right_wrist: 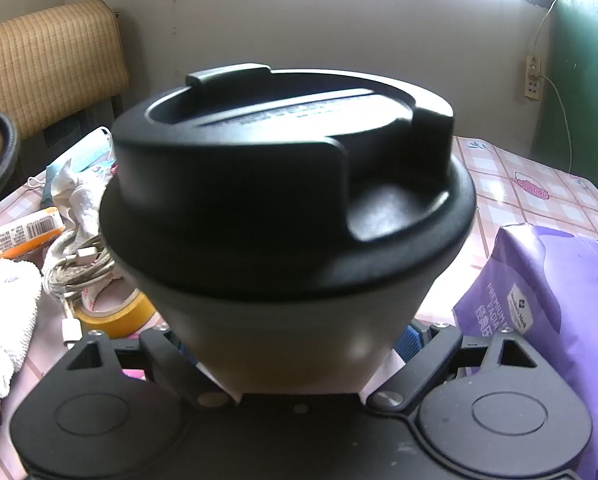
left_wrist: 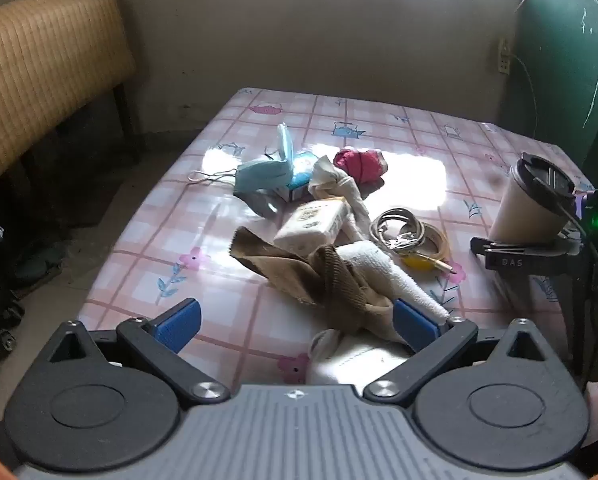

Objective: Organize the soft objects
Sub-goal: 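Move the left tool toward the white mask while the right tool leaves the coffee cup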

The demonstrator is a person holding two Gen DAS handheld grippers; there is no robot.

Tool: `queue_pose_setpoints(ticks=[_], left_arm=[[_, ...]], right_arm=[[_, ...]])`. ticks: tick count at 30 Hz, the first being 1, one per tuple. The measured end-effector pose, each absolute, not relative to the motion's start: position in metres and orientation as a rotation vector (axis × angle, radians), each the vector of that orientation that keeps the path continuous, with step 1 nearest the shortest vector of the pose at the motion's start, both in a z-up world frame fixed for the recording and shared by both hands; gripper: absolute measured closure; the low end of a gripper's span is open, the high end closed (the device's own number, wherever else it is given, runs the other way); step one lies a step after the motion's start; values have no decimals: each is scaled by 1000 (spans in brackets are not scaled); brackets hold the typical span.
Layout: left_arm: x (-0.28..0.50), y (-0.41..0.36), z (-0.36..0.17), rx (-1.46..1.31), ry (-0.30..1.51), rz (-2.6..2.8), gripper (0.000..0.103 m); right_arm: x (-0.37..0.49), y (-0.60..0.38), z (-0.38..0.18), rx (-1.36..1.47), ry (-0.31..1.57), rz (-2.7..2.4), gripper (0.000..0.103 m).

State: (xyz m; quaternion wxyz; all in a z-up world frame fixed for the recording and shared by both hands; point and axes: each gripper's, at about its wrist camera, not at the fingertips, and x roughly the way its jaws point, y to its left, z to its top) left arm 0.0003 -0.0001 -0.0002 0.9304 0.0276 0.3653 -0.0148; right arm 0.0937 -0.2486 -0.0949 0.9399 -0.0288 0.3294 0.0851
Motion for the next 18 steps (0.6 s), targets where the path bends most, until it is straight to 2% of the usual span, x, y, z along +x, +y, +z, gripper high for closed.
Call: queue_pose_setpoints(ticks=[6, 18], left_arm=[[-1, -9, 2, 28, 815, -56, 0], [-3, 2, -11, -16, 817, -46, 0]], right_arm=[[94, -249, -95, -59, 672, 174, 0], [94, -249, -95, -59, 671, 173, 1]])
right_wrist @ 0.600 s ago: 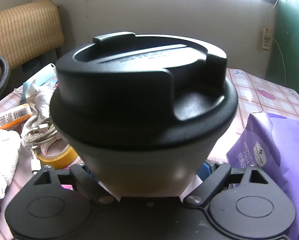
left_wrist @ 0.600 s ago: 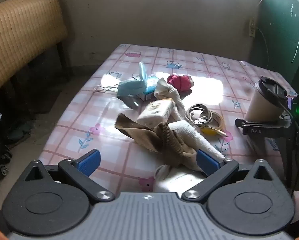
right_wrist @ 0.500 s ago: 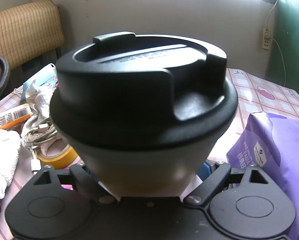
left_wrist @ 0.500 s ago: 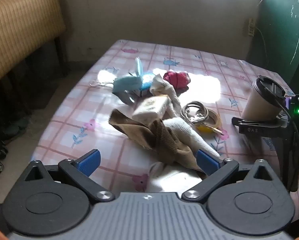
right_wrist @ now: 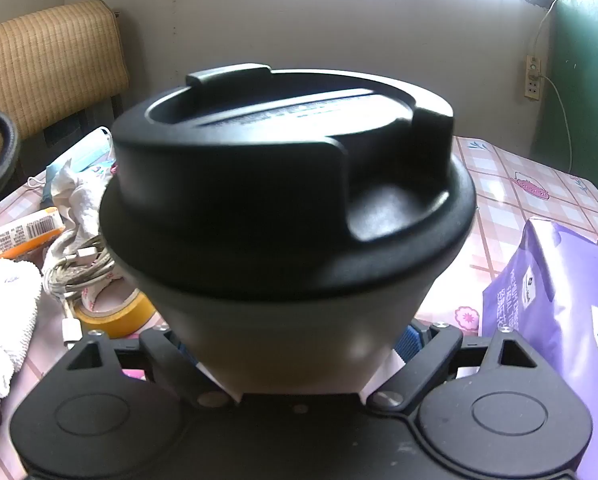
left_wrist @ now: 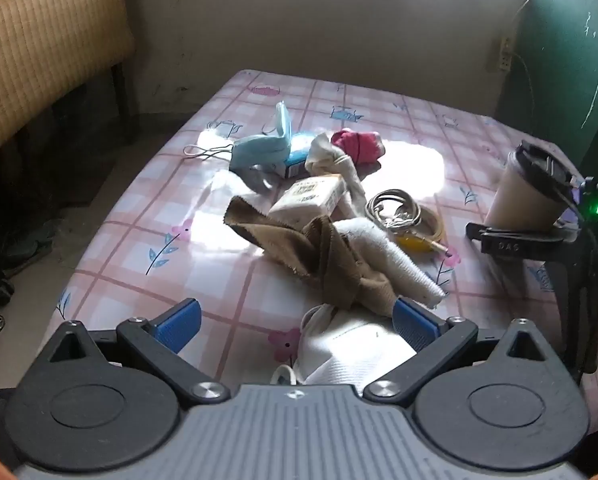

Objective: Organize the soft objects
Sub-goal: 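Move the left tool toward the white mask while the right tool leaves the coffee cup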

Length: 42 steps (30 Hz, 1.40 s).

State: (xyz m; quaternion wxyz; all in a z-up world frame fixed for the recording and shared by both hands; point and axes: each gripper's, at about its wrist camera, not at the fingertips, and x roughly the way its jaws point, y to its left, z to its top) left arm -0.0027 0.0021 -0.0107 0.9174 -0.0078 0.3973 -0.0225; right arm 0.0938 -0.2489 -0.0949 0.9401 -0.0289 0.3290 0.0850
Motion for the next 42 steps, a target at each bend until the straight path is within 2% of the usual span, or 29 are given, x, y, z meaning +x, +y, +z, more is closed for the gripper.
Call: queue_pose_setpoints(ticks=[13, 18, 25, 35, 42], left_arm=[[-9, -1, -17, -10, 833, -53, 0], [-10, -2, -14, -5, 828, -52, 0], [-13, -8, -19, -7, 837, -77, 0], [-29, -5, -18, -4, 835, -103, 0], [-33, -3, -26, -5, 851, -144, 0]], right_arm=[[98, -250, -100, -68, 675, 182, 1], [84, -249, -66, -2, 701, 158, 2], [4, -234, -2, -43, 524, 139, 2], [-35, -182, -5, -4, 641, 276, 2], [-42, -180, -14, 72, 715, 303, 2]])
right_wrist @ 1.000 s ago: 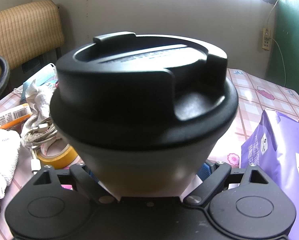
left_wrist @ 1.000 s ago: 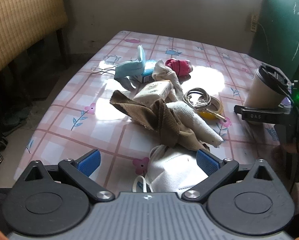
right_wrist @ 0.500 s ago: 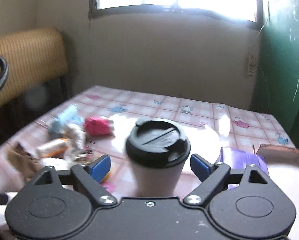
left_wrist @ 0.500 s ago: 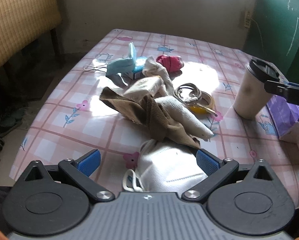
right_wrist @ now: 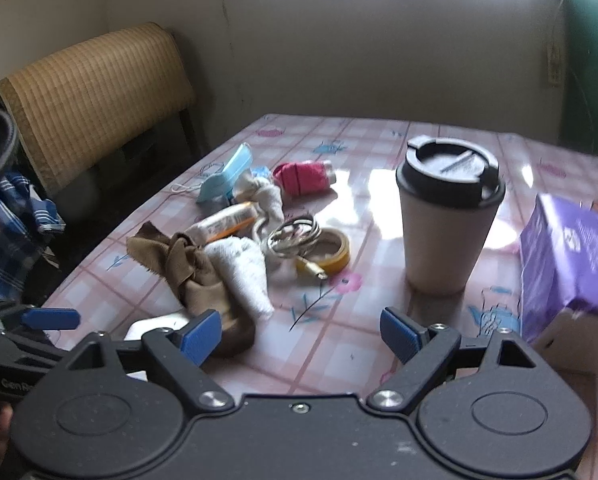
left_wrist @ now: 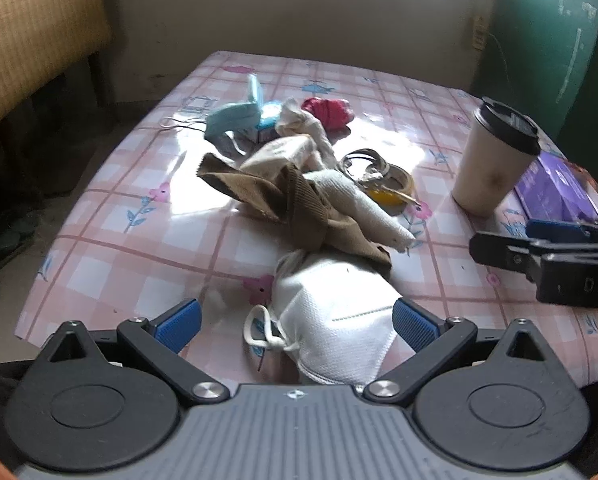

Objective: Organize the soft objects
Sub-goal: 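Move the left tool toward the white mask while the right tool leaves the coffee cup, then grasp the white mask with the left tool while the right tool grasps the brown corduroy cloth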

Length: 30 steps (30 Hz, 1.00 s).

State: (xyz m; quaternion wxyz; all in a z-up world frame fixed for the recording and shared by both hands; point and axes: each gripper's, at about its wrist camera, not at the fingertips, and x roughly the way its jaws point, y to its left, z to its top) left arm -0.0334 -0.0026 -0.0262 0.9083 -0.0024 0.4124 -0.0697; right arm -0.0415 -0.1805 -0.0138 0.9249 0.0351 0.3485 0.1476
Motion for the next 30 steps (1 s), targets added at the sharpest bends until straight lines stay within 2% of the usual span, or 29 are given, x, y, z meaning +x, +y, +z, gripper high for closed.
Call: queue_pose_setpoints(ticks=[30], left_arm=[[-19, -11, -40, 6, 883, -202, 0]], right_arm=[[-38, -178, -21, 98, 776, 295, 2]])
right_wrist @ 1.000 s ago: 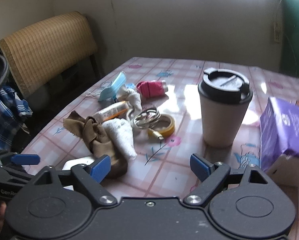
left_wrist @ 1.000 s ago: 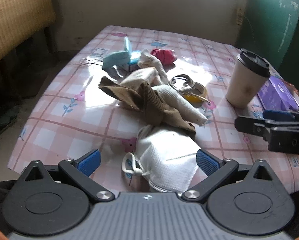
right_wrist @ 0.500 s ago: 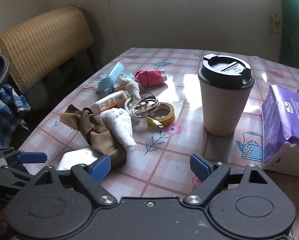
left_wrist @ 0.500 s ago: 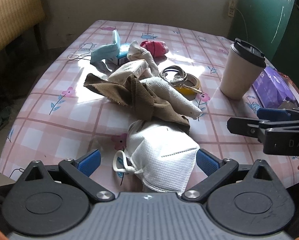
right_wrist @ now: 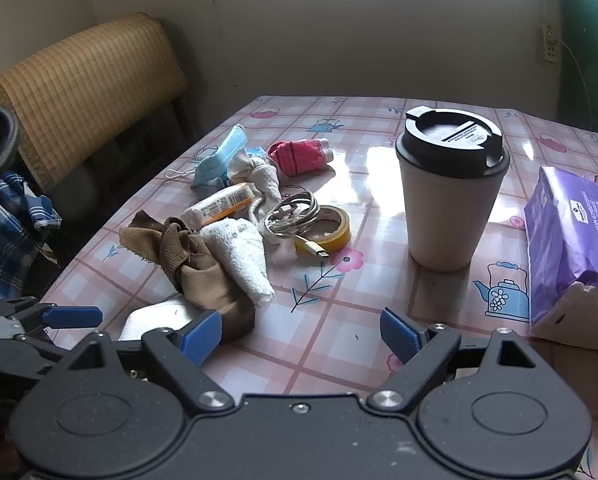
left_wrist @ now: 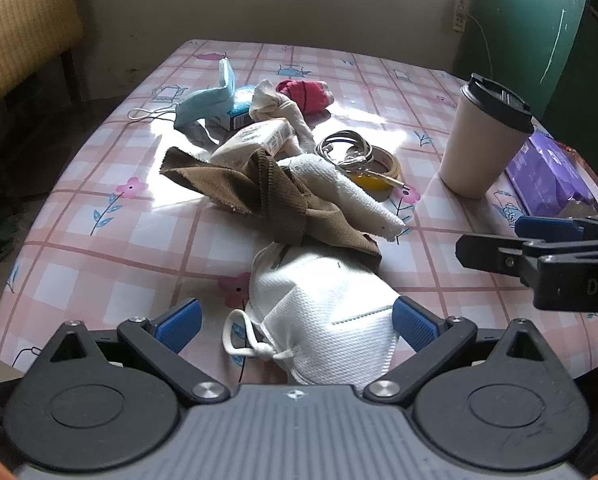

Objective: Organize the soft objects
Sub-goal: 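Grasp the white mask with the left tool while the right tool grasps the brown corduroy cloth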

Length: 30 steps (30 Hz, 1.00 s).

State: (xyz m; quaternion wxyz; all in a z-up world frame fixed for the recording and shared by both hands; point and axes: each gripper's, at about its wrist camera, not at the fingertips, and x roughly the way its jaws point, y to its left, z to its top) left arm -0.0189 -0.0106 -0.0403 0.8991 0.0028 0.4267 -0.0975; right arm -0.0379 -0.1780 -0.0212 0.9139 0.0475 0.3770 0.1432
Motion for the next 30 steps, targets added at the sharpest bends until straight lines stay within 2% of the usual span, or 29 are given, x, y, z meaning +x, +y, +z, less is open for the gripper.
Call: queue_pose_setpoints(ticks=[18, 21, 22, 28, 30], left_arm=[[-3, -23, -59, 54, 919, -247, 0], [-2, -23, -66, 62, 923, -248, 17], [-4, -23, -66, 79, 900, -251, 27], [-11, -13, -58, 51, 865, -286, 51], [-16, -9, -54, 61, 853, -282, 55]], right_arm=[[-34, -178, -26, 115, 802, 313, 2], [-33, -177, -27, 114, 804, 317, 2], [-33, -176, -27, 113, 803, 319, 2], [-31, -169, -26, 104, 798, 360, 2], [-30, -162, -25, 94, 795, 409, 2]])
